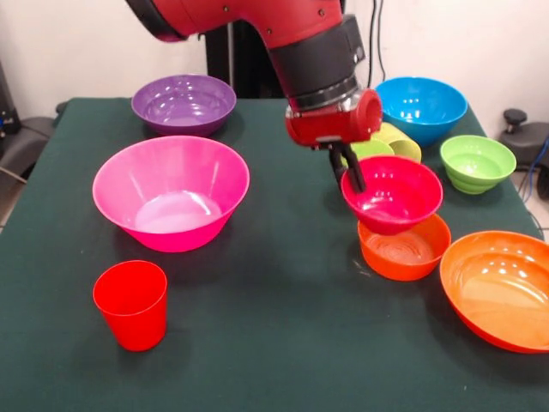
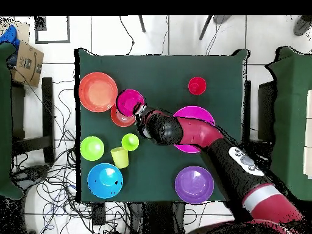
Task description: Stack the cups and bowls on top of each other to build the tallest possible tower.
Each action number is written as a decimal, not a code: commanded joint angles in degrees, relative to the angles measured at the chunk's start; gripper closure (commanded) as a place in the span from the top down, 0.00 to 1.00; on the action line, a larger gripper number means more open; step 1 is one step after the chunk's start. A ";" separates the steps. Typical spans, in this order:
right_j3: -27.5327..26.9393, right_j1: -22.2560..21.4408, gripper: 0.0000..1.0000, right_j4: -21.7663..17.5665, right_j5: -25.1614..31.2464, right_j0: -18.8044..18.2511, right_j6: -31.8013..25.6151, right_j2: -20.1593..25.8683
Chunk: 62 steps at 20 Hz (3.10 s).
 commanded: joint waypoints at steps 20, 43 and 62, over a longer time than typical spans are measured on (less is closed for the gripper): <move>2.62 -4.75 0.00 -7.15 13.20 -5.80 -7.04 -2.85; 6.22 -4.24 0.00 -13.77 14.21 -13.07 -9.97 0.66; 3.72 -2.17 0.00 -15.03 16.23 -17.25 -13.42 4.98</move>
